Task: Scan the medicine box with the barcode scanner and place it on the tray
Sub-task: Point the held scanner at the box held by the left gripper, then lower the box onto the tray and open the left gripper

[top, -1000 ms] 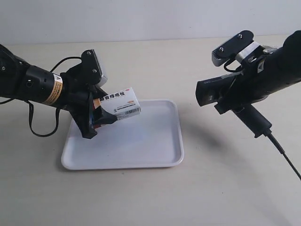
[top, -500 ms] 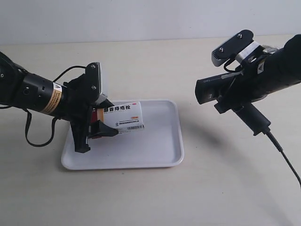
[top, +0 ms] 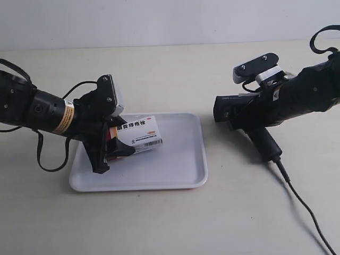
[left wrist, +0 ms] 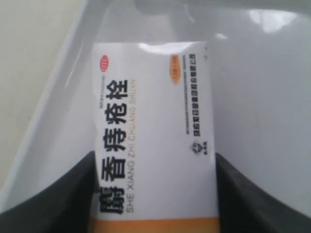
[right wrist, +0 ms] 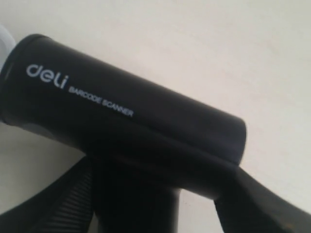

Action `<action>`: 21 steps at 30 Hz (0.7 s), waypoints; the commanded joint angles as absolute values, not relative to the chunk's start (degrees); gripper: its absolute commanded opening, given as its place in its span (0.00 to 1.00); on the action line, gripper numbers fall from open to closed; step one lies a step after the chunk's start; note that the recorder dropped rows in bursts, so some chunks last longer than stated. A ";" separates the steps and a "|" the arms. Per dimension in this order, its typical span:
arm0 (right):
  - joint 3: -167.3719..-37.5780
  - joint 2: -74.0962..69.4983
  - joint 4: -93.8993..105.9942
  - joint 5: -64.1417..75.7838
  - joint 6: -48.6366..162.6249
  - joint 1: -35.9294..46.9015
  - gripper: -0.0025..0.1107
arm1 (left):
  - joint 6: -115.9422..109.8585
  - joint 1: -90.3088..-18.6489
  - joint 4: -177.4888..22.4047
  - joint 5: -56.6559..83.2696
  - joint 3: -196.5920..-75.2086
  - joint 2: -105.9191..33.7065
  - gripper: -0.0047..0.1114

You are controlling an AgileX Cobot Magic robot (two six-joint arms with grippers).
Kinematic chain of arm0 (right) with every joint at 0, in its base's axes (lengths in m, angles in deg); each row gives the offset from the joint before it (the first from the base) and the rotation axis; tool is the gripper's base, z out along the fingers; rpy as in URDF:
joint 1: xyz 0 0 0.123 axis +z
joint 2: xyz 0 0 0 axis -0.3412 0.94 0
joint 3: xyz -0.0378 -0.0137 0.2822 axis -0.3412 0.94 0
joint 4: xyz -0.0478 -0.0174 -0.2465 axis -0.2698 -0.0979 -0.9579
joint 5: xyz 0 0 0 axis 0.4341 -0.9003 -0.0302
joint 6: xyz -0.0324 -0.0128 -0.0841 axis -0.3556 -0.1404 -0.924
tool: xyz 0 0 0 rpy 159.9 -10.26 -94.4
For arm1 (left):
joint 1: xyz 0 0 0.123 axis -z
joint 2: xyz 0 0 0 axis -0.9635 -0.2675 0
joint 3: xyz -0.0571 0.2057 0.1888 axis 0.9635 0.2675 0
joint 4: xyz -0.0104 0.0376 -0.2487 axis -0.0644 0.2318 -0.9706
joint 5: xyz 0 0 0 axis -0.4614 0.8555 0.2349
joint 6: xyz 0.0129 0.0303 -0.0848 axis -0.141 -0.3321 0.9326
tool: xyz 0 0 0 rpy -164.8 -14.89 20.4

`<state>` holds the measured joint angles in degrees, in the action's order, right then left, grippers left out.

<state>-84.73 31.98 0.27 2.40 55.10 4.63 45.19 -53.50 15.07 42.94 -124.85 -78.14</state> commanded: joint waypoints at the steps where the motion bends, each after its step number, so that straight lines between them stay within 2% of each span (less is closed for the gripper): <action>1: -84.83 32.96 0.05 6.44 59.35 4.75 0.03 | 42.32 -53.55 11.41 41.97 -124.70 -80.65 0.06; 4: -84.83 33.20 0.05 6.56 59.69 4.75 0.10 | 41.90 -53.55 10.72 41.97 -124.70 -80.88 0.23; 6: -84.83 34.08 0.30 7.13 59.89 4.75 0.17 | 41.90 -53.55 9.96 41.97 -124.70 -80.88 0.38; 9: -84.83 35.44 0.30 7.79 59.89 4.75 0.28 | 42.60 -53.55 9.09 41.74 -124.70 -80.88 0.54; 16: -84.83 35.77 0.30 8.05 59.89 4.75 0.52 | 44.32 -53.55 8.78 41.31 -124.70 -78.86 0.81; 19: -84.83 35.77 0.45 8.03 60.76 4.75 0.67 | 46.18 -53.55 8.66 39.26 -124.70 -76.95 0.92; 21: -84.83 35.19 0.45 8.03 60.76 4.75 0.77 | 47.40 -53.55 8.66 37.83 -124.70 -75.46 0.95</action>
